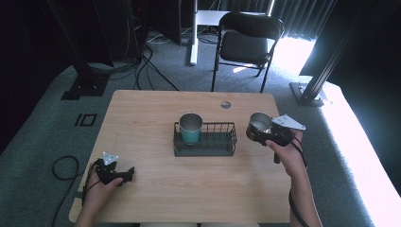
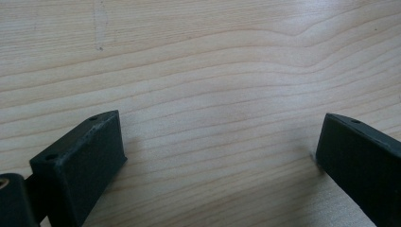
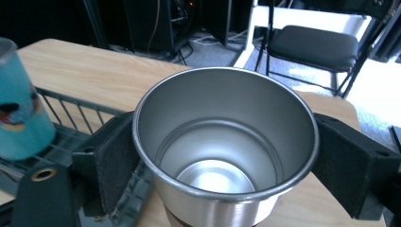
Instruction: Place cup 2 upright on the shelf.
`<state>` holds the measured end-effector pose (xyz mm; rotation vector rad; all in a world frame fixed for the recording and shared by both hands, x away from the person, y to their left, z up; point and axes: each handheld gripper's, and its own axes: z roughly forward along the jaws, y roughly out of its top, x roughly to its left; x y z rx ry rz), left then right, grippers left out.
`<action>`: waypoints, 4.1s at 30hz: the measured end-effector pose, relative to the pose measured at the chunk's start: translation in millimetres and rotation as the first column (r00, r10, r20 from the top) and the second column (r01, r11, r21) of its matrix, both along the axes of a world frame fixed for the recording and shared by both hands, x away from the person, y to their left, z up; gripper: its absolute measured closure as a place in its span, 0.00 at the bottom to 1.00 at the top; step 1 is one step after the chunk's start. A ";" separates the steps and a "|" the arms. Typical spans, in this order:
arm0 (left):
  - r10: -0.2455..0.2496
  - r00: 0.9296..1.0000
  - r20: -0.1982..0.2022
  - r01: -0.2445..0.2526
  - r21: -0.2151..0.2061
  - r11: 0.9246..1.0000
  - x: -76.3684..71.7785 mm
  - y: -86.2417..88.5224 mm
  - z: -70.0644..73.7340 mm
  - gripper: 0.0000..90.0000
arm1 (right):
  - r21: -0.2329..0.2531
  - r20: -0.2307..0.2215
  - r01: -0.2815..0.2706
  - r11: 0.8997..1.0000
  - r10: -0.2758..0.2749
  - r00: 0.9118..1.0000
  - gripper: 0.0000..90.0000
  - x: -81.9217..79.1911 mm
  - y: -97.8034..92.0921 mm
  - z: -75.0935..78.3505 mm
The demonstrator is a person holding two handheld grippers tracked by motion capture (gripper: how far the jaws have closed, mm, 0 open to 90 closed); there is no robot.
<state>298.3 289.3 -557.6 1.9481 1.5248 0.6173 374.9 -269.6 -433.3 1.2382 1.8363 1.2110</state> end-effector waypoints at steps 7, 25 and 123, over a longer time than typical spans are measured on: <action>0.000 1.000 0.001 0.000 0.000 1.000 0.1 0.0 -0.1 0.03 | 0.003 0.031 -0.032 0.999 0.031 0.999 0.15 4.2 17.8 19.8; 0.000 1.000 0.001 0.000 0.001 1.000 0.0 0.0 0.0 0.03 | 0.009 0.062 -0.135 0.991 0.134 0.989 0.15 8.4 66.3 35.9; 0.000 1.000 0.000 0.000 0.000 1.000 0.0 0.0 0.0 0.03 | -0.017 -0.059 -0.239 0.971 0.237 0.970 0.13 -18.3 58.7 -37.4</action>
